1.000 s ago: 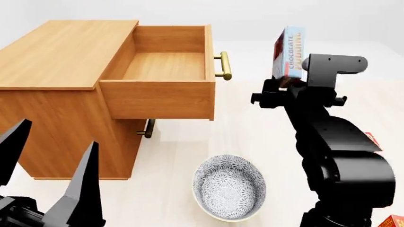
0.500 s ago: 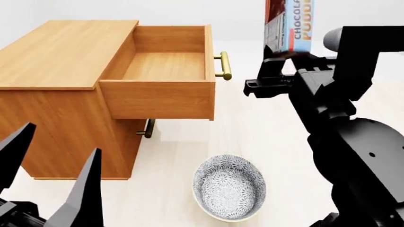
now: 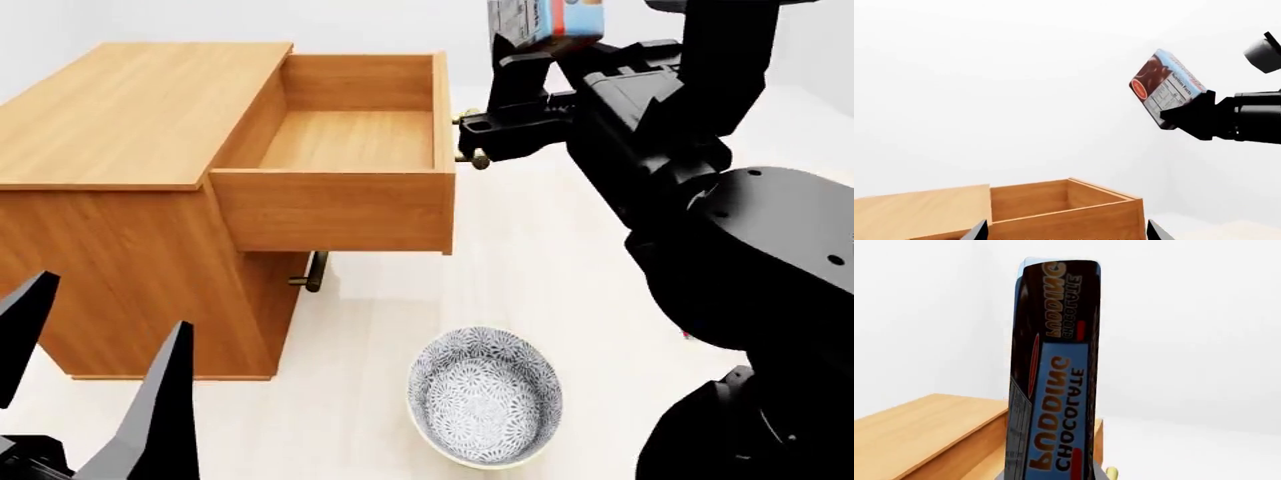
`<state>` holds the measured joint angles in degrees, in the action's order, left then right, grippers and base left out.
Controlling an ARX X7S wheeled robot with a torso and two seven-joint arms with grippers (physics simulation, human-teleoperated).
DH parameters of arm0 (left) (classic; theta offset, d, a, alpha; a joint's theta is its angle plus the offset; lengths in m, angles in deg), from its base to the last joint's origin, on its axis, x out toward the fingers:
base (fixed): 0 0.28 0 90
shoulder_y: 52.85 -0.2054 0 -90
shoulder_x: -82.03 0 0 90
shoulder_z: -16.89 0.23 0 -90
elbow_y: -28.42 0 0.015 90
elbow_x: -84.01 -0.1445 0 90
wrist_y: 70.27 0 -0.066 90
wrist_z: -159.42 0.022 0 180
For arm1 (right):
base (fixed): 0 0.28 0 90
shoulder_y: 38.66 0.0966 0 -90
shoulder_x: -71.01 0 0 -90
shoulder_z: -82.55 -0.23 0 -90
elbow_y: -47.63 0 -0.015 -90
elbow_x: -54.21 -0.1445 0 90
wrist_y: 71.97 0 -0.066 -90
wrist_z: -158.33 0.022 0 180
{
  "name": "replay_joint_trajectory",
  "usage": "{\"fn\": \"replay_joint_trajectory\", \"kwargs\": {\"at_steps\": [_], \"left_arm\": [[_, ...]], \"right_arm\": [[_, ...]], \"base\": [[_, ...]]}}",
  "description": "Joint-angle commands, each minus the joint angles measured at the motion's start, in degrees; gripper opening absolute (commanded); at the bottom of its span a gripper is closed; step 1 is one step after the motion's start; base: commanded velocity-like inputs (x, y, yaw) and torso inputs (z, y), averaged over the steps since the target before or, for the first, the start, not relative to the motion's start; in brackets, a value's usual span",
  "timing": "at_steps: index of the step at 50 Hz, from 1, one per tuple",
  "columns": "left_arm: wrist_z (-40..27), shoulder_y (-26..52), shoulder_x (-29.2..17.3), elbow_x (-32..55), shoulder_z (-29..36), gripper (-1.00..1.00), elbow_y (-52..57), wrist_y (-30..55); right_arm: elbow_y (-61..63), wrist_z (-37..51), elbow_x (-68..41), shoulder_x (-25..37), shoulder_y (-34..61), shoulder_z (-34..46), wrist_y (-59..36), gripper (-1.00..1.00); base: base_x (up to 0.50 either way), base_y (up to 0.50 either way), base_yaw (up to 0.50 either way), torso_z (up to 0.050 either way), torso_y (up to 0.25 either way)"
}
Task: Put the chocolate pudding in the top drawer of the cabinet and close it.
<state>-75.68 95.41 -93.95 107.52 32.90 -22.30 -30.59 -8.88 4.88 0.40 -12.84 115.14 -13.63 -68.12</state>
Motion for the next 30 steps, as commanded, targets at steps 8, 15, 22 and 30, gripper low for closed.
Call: {"fn": "replay_joint_trajectory", "kwargs": {"at_steps": [8, 15, 22, 30], "left_arm": [[-0.79, -1.28, 0.90, -0.89, 0.48, 1.00, -2.51, -2.85], [-0.71, -1.68, 1.01, -0.92, 0.61, 1.00, -3.35, -3.88], [-0.61, -2.40, 1.28, -0.61, 0.89, 1.00, -5.46, -6.39], [-0.19, -3.40, 1.94, 0.37, 0.71, 1.00, -7.93, -8.98]], "right_arm": [[-4.46, -4.93, 6.17, 3.49, 0.00, 10.76, 17.66, -1.00], [-15.02, -9.62, 11.01, 2.92, 3.94, 15.67, 23.71, -1.00], [-25.76, -13.37, 13.62, 1.41, 9.16, 19.27, 26.81, -1.00], [-33.14, -15.98, 13.91, -0.09, 13.26, 21.81, 27.04, -1.00]], "base": [[0.00, 0.00, 0.00, 0.000, 0.000], [0.00, 0.00, 0.00, 0.000, 0.000], [0.00, 0.00, 0.00, 0.000, 0.000], [0.00, 0.00, 0.00, 0.000, 0.000]]}}
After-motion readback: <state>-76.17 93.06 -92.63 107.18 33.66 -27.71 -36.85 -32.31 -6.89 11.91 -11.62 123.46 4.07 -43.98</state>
